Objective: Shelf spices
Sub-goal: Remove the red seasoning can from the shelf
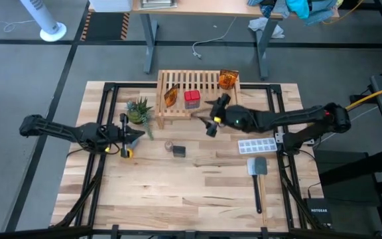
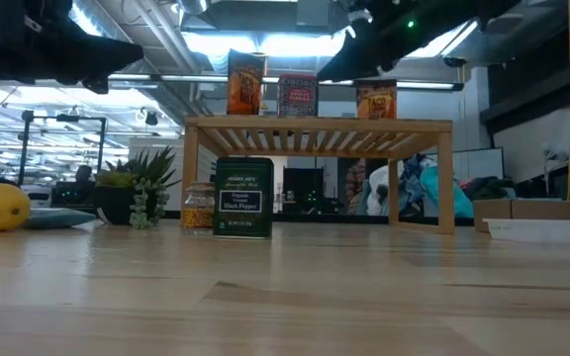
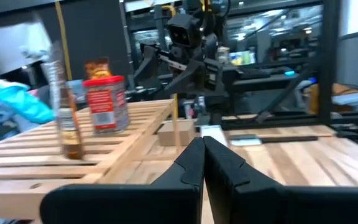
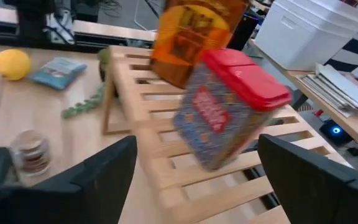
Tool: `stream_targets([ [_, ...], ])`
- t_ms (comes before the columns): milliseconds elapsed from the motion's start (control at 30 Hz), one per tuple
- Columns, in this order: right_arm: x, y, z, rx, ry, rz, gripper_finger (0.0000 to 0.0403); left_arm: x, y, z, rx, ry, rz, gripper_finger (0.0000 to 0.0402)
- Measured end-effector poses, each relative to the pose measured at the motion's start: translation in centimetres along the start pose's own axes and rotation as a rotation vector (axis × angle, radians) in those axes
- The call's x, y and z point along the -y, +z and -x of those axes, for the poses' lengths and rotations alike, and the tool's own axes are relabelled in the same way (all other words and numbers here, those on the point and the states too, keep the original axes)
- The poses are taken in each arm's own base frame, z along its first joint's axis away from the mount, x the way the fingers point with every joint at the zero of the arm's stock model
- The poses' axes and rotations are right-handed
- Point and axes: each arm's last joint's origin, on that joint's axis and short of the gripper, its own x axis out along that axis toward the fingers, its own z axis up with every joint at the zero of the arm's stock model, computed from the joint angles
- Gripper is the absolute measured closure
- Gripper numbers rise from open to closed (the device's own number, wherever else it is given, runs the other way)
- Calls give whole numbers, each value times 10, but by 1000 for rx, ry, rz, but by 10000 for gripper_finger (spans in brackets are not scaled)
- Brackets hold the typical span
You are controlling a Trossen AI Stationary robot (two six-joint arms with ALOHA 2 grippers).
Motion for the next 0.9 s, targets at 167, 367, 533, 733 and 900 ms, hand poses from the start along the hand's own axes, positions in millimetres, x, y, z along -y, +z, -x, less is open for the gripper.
stream_targets([
  [167,29,-1,-11,46,39,-53,63,-8,-2,-3,-7,23,5,402],
  [367,56,-3,-18,109,88,-91,63,-18,-4,-5,-10,-7,30,401],
  [533,63,-7,-24,118,115,-116,63,-26,-7,-5,-27,11,62,402],
  [733,59,-9,-45,220,158,-122,63,-31,-11,-8,-64,-3,85,402],
  [900,53,-20,-60,192,166,-120,63,-33,-16,-10,-108,-12,89,402],
])
